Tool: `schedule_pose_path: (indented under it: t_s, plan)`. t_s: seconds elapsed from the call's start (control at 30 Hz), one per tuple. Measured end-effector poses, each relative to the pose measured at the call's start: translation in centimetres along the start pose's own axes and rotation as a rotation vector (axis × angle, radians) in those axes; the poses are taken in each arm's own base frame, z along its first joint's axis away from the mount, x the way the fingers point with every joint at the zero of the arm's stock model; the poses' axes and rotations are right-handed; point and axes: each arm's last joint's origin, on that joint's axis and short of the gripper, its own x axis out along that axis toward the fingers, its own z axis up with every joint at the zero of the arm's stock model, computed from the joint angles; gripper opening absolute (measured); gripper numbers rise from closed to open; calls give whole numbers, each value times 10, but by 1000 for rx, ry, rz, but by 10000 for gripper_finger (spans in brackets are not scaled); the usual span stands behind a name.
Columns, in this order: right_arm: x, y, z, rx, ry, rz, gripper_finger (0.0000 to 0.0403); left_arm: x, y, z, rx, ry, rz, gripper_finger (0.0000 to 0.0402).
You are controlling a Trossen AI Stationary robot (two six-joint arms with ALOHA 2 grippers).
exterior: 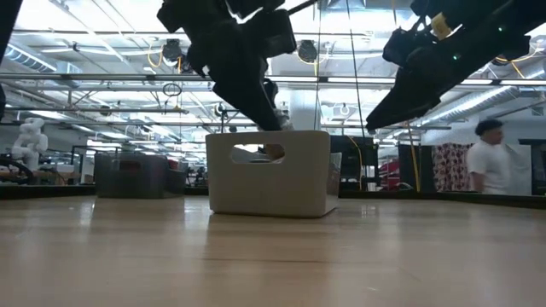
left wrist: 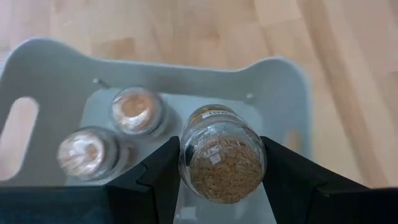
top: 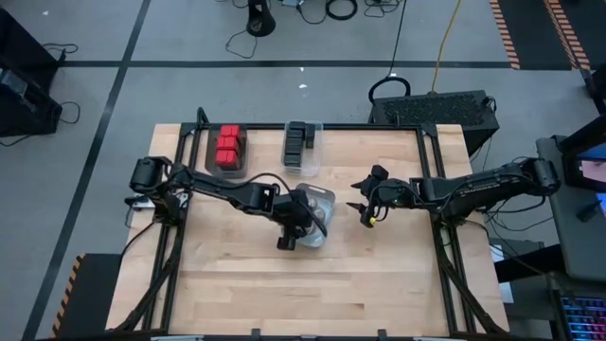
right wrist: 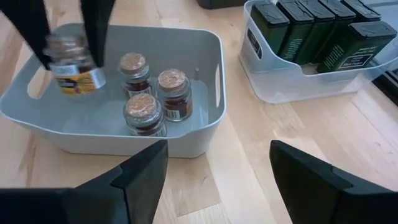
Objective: Sort spices by type
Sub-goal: Put the brown seasoning bottle into the gray bin
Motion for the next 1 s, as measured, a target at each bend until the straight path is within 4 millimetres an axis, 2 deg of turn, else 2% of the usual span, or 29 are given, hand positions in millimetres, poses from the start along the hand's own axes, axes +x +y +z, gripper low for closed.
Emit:
schedule_pose_path:
  t_s: [0.2, 0.33, 0.53, 0.63, 1.0]
  plan:
    - [1, -3, 1, -4, -3, -10, 263, -5, 2, 14, 1, 8, 40, 190]
    - [2, -5, 1, -1, -1, -20, 263, 2, 4, 19, 6, 55, 45, 190]
    - [2, -7, 1, -1, -2, -26, 263, 19, 5, 17, 6, 183, 43, 190]
    - [2, -7, 0, -9, 3, -23, 263, 24, 6, 22, 20, 167, 46, 190]
    - [2, -7, 0, -10, 6, -23, 263, 40, 6, 12, 22, 242, 38, 190]
